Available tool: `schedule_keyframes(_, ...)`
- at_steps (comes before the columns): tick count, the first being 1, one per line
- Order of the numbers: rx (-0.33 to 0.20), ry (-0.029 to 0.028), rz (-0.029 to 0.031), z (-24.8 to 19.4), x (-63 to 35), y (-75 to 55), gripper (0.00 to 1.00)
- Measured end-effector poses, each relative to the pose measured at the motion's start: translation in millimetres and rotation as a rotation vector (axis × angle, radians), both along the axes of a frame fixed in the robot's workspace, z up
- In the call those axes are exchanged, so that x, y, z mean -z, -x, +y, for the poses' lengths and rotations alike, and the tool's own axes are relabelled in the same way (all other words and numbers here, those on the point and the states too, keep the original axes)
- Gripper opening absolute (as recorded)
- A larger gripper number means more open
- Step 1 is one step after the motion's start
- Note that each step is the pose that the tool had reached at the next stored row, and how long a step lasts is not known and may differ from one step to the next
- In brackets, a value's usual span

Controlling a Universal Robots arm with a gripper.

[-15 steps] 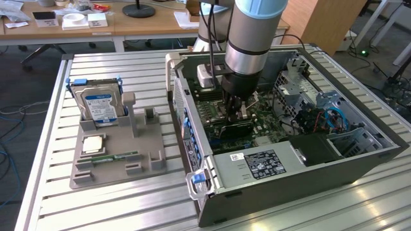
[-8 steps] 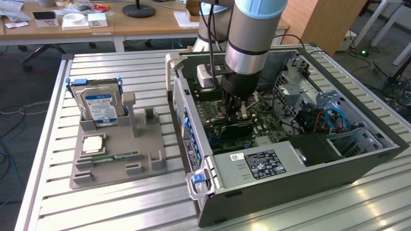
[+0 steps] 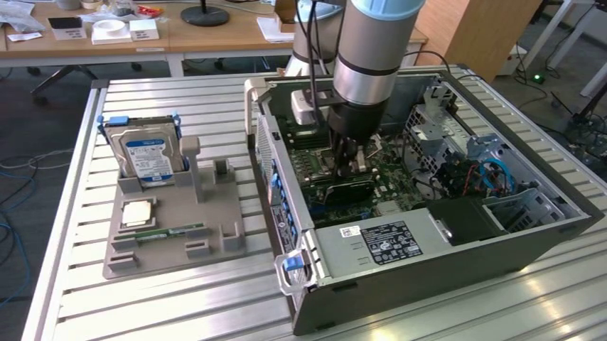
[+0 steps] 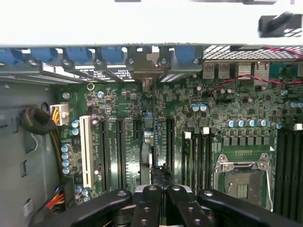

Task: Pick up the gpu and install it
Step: 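Press down on the gpu until it lock into place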

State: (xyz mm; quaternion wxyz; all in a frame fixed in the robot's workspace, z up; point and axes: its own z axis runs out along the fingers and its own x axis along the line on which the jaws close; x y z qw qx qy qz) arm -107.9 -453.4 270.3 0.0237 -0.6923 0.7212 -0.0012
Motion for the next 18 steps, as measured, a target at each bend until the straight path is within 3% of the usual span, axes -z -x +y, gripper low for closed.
schedule_keyframes(14, 0.000, 0.0002, 0.0001, 0.0, -33.3, -0.1, 0.11)
schedule_keyframes(18, 0.000, 0.0001, 0.0000, 0.0, -34.5, -0.1, 0.11)
